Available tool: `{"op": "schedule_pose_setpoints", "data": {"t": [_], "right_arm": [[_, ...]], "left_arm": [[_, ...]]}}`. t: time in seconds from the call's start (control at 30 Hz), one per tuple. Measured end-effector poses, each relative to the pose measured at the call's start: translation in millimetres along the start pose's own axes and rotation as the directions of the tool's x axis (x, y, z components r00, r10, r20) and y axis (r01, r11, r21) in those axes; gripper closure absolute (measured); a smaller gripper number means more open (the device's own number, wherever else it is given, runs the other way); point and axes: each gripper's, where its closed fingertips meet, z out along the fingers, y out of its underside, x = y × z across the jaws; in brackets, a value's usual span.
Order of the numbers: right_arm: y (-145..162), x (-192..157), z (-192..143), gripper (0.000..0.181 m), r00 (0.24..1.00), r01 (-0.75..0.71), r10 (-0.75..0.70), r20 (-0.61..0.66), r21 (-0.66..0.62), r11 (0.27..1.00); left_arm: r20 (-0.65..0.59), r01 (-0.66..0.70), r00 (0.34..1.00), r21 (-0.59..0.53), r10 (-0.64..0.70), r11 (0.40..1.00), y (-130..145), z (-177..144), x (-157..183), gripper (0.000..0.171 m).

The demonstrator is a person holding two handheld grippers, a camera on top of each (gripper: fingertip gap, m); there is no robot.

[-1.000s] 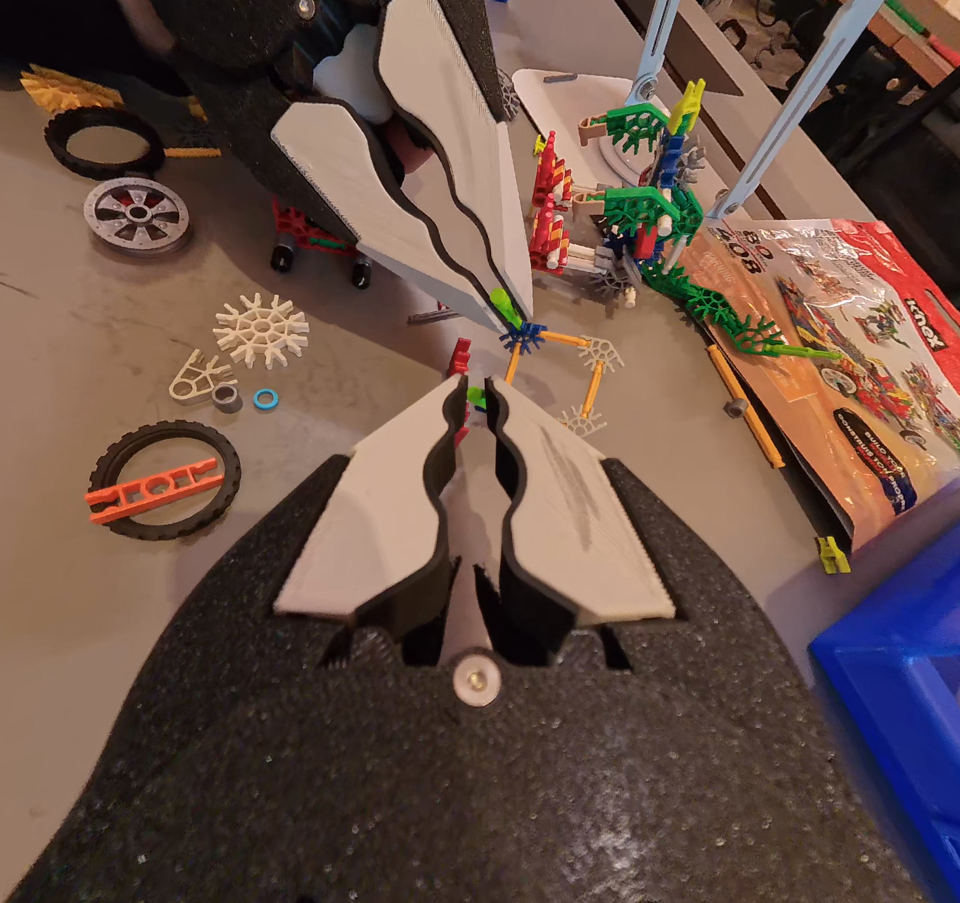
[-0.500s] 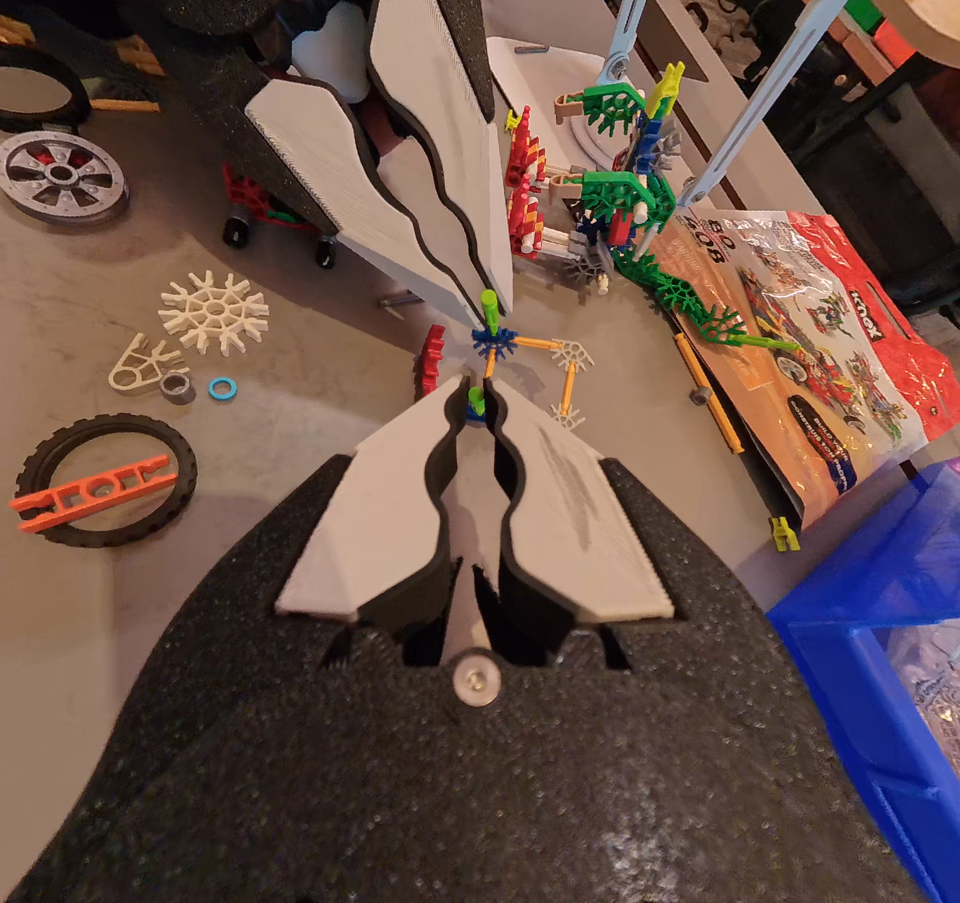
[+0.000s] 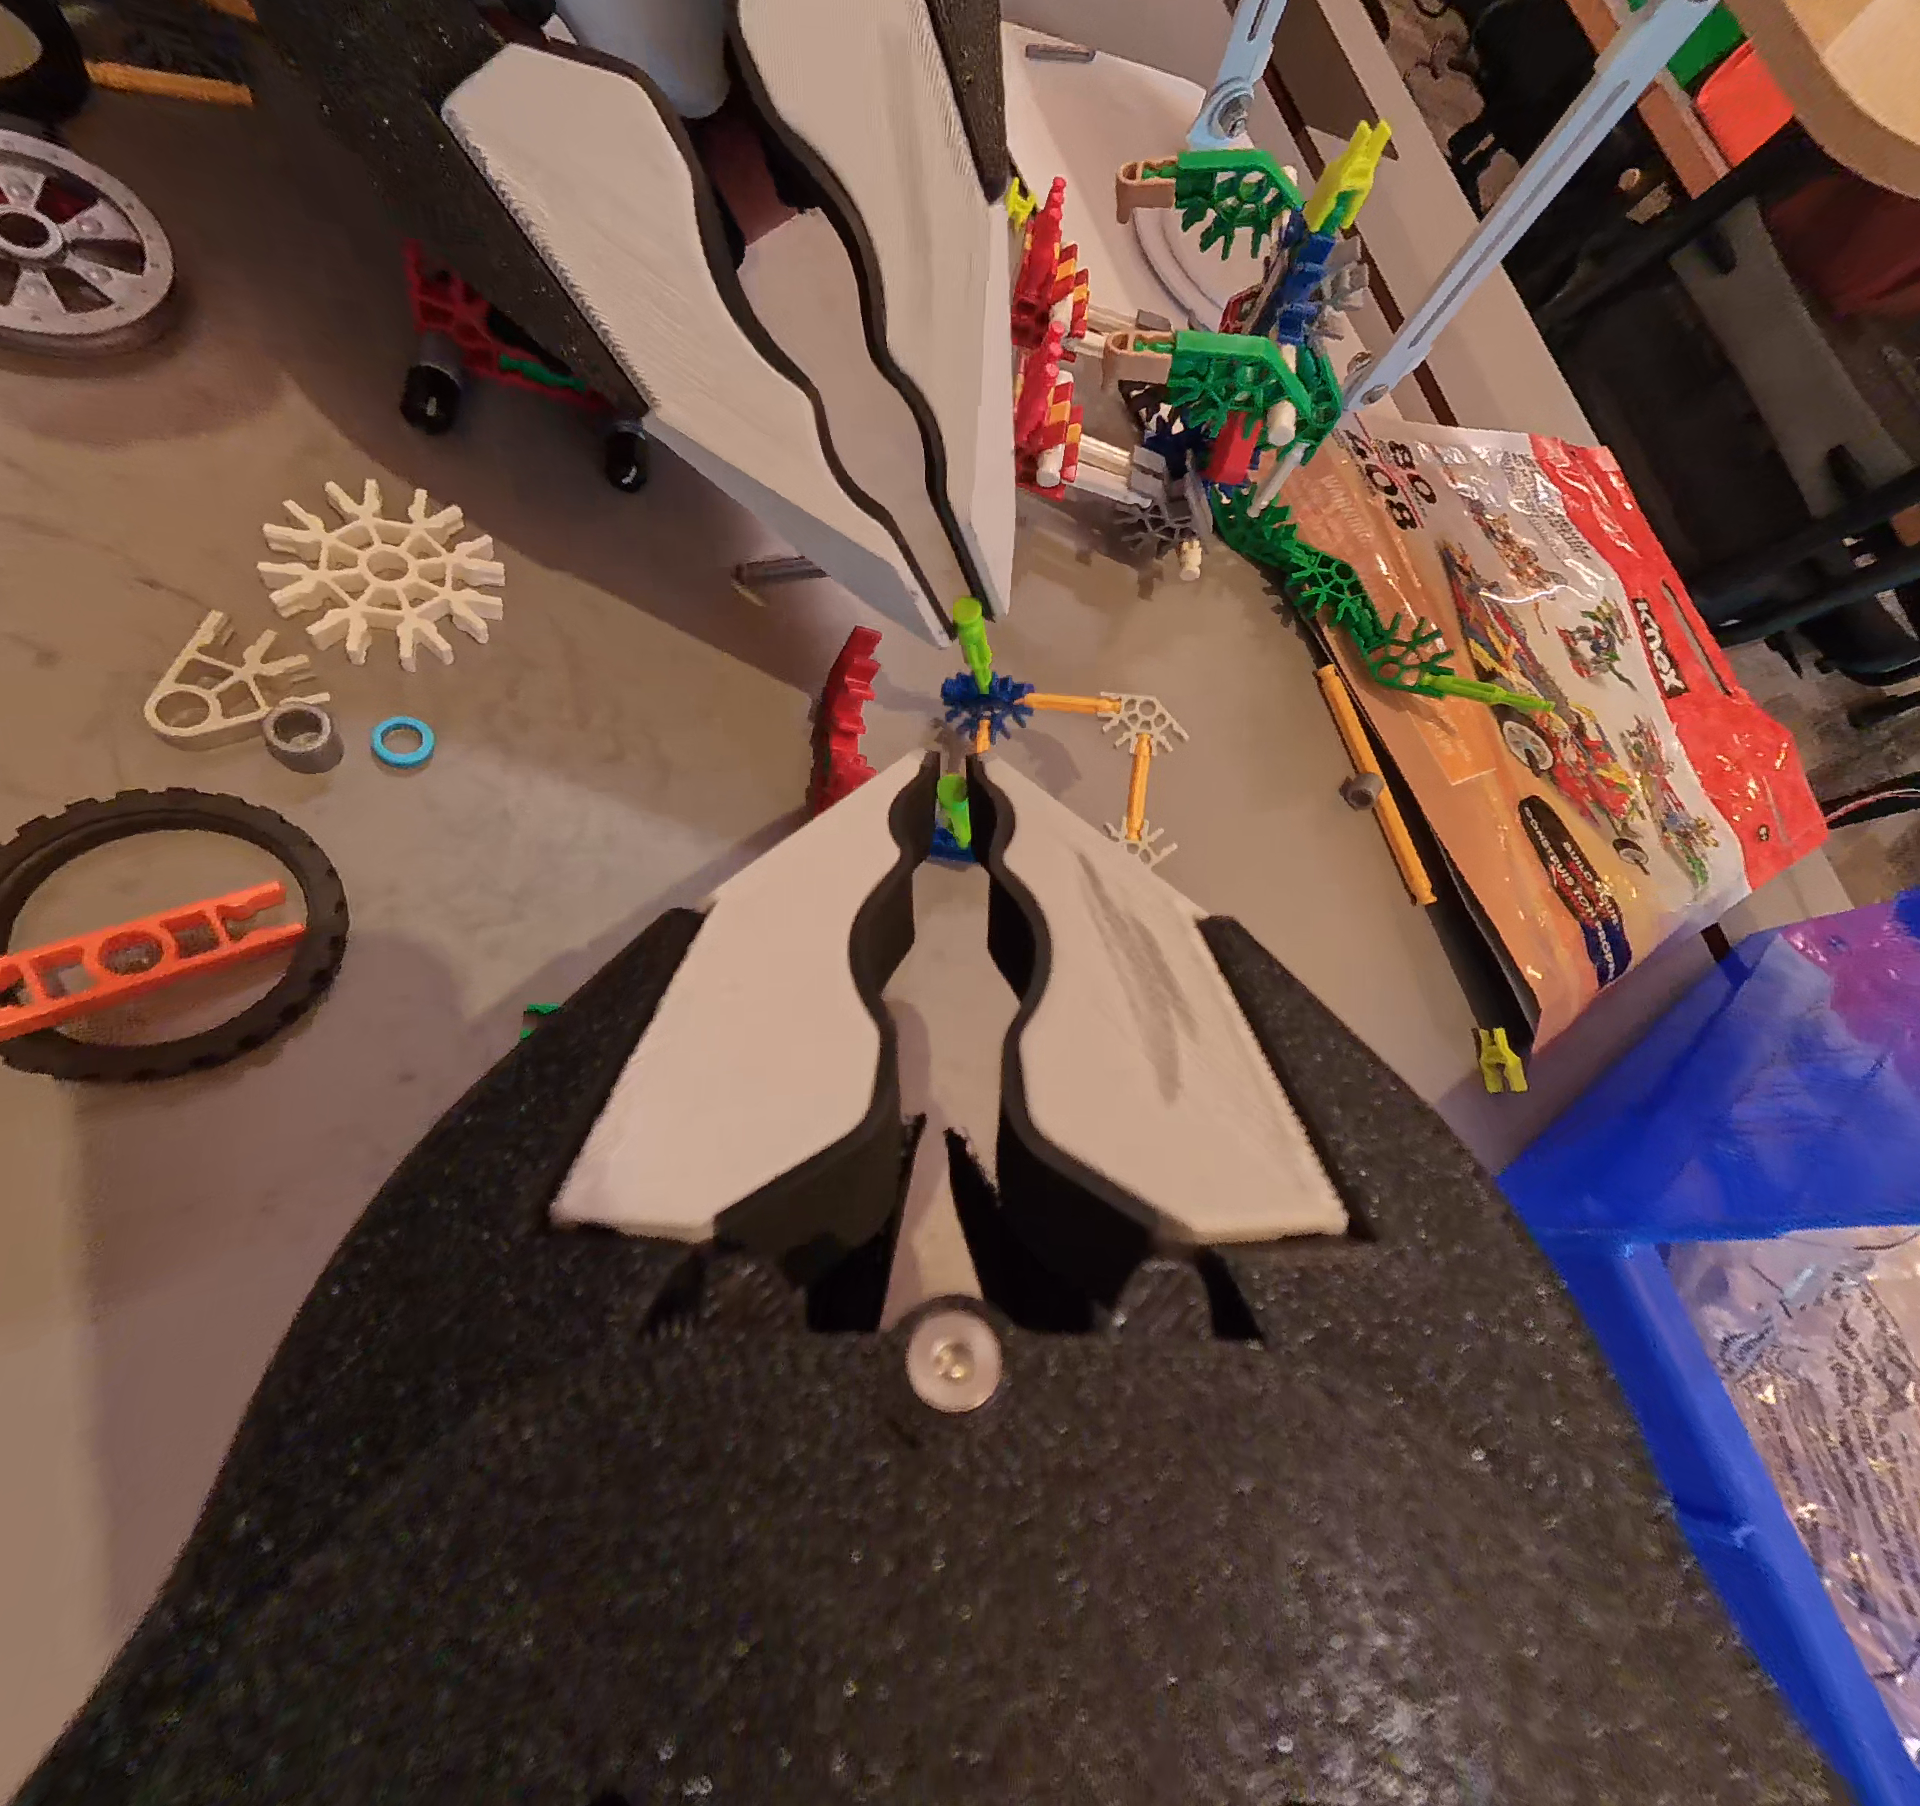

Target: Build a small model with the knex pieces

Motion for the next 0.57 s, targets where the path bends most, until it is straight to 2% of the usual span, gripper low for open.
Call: {"op": "schedule_pose_setpoints", "data": {"t": [0.33, 0.57], "right_arm": [[-0.4, -2.7, -0.2, 0.176, 1.000, -0.014, 0.014, 0.018, -0.001, 1.000], [1.0, -10.9, 0.1, 0.171, 0.995, -0.059, 0.060, 0.083, -0.003, 0.998]], "left_arm": [[-0.028, -0.023, 0.999, -0.020, 0.022, 1.000, 3.2, -1.5, 4.5, 0.167], [-0.042, -0.043, 0.998, -0.037, 0.042, 0.998, 5.4, -0.9, 8.2, 0.167]]}}
